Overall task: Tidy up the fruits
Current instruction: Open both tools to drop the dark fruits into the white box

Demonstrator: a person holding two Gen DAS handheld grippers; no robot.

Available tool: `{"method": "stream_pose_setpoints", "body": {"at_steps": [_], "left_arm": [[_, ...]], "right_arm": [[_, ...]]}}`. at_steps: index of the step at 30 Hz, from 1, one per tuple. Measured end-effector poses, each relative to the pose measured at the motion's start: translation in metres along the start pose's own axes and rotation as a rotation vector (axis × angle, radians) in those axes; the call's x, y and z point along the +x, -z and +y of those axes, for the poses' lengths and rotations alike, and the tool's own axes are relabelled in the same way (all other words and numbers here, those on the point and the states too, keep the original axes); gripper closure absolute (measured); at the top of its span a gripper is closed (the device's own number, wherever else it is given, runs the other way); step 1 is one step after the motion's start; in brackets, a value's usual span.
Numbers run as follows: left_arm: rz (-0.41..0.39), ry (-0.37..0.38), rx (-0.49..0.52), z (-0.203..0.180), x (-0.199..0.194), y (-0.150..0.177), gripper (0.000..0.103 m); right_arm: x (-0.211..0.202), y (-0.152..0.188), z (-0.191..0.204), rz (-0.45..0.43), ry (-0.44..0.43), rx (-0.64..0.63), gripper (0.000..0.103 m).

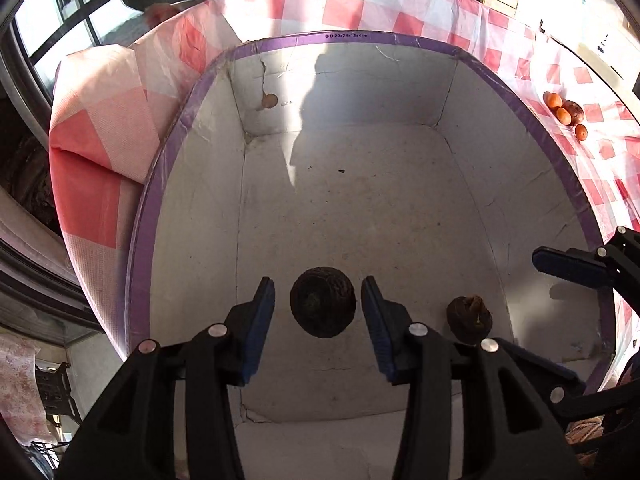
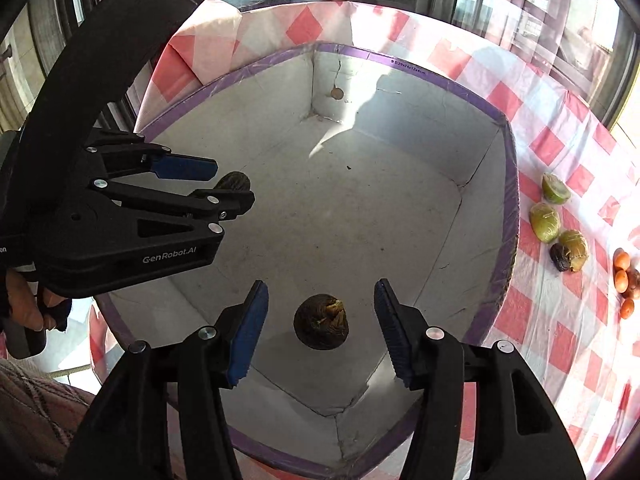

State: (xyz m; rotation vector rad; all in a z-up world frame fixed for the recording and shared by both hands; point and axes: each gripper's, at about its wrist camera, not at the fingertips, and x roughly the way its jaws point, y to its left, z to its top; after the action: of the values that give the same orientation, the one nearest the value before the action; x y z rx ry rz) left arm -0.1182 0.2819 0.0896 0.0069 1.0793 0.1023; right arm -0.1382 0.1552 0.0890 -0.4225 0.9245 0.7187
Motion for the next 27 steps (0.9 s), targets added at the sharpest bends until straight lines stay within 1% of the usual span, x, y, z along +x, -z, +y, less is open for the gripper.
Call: {"method": "stream_pose_setpoints", "body": {"at_steps": [1, 5, 9, 11, 13, 15, 16, 18, 20, 22, 24, 25, 26, 27], "left_arm": [[-0.002, 0.000, 0.003, -0.001, 0.000, -0.001, 0.044], [-0.005, -0.007, 0.024, -0.004, 0.000, -0.002, 0.042], [-0.004, -0.008, 0.007, -0.002, 0.001, -0.004, 0.040], [-0.008, -0.011, -0.002, -0.001, 0.000, -0.004, 0.038], [-0.015, -0.019, -0.009, -0.001, -0.002, -0.003, 0.032], [-0.026, -0.035, -0.013, -0.002, -0.004, -0.004, 0.026], [-0.038, -0.029, -0.025, -0.002, -0.006, -0.004, 0.025], [-0.088, -0.011, -0.056, -0.003, -0.015, -0.007, 0.023], [-0.171, 0.004, -0.074, -0.006, -0.031, -0.013, 0.016], [-0.264, 0.010, -0.065, -0.015, -0.047, -0.019, 0.004], [-0.339, 0.027, -0.040, -0.029, -0.060, -0.025, 0.002], [-0.365, 0.034, -0.024, -0.038, -0.065, -0.028, 0.002], [-0.383, 0.042, -0.010, -0.049, -0.068, -0.031, 0.002], [-0.390, 0.048, 0.000, -0.059, -0.070, -0.035, 0.002]], "right_arm": [[-0.001, 0.000, 0.000, -0.003, -0.009, 0.006, 0.041], [0.000, -0.001, -0.002, -0.009, -0.012, 0.016, 0.041], [-0.001, -0.001, -0.003, -0.014, -0.017, 0.013, 0.041], [-0.001, 0.000, -0.002, -0.016, -0.024, 0.004, 0.038], [-0.001, 0.000, 0.001, -0.018, -0.034, -0.010, 0.035], [-0.002, 0.000, 0.001, -0.022, -0.047, -0.019, 0.035], [-0.004, 0.000, 0.000, -0.032, -0.063, -0.012, 0.035], [-0.013, 0.000, -0.005, -0.074, -0.085, 0.011, 0.035], [-0.025, 0.001, -0.014, -0.126, -0.091, 0.041, 0.034], [-0.038, 0.003, -0.030, -0.174, -0.085, 0.093, 0.034], [-0.049, 0.008, -0.052, -0.225, -0.068, 0.167, 0.033], [-0.055, 0.013, -0.065, -0.249, -0.057, 0.214, 0.028], [-0.059, 0.018, -0.078, -0.268, -0.043, 0.260, 0.021], [-0.063, 0.024, -0.092, -0.284, -0.025, 0.303, 0.016]]}}
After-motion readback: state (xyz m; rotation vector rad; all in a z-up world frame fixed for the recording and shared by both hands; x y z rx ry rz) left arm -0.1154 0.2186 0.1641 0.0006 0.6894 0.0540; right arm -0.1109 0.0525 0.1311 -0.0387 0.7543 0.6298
